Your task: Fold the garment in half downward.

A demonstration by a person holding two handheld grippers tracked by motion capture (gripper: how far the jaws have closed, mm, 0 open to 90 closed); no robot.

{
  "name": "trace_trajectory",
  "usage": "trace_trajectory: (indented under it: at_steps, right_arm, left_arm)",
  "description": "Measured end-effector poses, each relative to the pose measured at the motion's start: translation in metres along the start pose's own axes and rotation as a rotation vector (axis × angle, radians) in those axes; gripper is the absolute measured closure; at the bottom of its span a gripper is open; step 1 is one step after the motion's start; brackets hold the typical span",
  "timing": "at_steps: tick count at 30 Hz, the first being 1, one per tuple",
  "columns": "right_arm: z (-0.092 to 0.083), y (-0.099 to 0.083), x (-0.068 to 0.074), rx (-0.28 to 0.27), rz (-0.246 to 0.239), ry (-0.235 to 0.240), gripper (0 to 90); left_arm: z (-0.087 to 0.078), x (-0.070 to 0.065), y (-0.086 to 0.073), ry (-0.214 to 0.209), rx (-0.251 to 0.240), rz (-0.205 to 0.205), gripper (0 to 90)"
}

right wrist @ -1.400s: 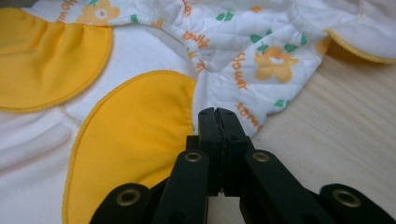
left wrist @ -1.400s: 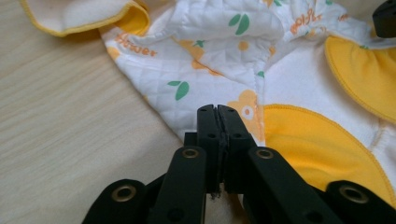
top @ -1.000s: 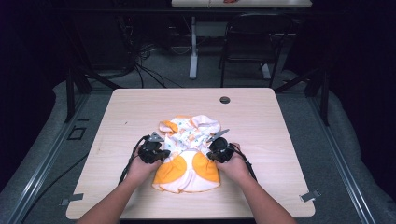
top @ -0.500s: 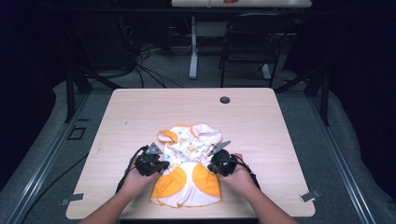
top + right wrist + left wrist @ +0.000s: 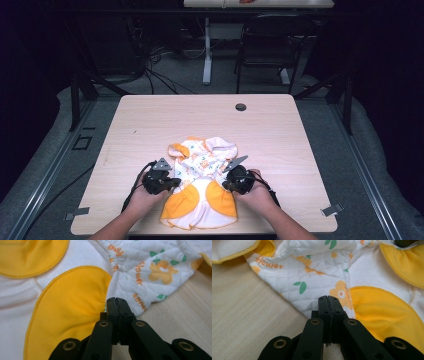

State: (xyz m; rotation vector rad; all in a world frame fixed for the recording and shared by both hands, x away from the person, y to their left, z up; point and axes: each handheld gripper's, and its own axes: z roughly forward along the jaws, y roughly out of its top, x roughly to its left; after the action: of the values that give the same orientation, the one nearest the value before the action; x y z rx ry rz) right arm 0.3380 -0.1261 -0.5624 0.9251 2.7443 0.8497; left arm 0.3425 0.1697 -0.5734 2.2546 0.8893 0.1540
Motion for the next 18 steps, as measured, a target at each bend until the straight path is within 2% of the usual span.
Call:
trace_trajectory:
  at_steps: [9, 11, 12, 15, 16, 18]
  right_arm:
    - [-0.001, 0.0, 0.0, 0.009, 0.007, 0.018, 90.0]
    - [-0.001, 0.0, -0.002, 0.018, 0.028, 0.042, 89.8]
    - [-0.003, 0.002, -0.004, 0.024, 0.022, 0.042, 89.7]
    - [-0.014, 0.012, -0.01, -0.021, 0.021, 0.035, 90.0]
    - [-0.02, 0.025, -0.019, -0.042, 0.026, 0.021, 90.0]
    - [-0.02, 0.03, -0.022, -0.046, 0.023, 0.006, 90.0]
  left_arm:
    - [-0.001, -0.002, 0.0, -0.014, 0.014, -0.001, 90.0]
    - [-0.002, -0.001, 0.003, -0.018, 0.019, 0.001, 90.0]
    - [-0.003, 0.0, 0.005, -0.013, 0.011, 0.001, 90.0]
    - [-0.011, 0.011, 0.024, -0.002, -0.01, 0.005, 90.0]
    - [-0.013, 0.016, 0.032, 0.01, -0.013, 0.005, 90.0]
    - [-0.013, 0.028, 0.048, 0.032, -0.02, 0.005, 90.0]
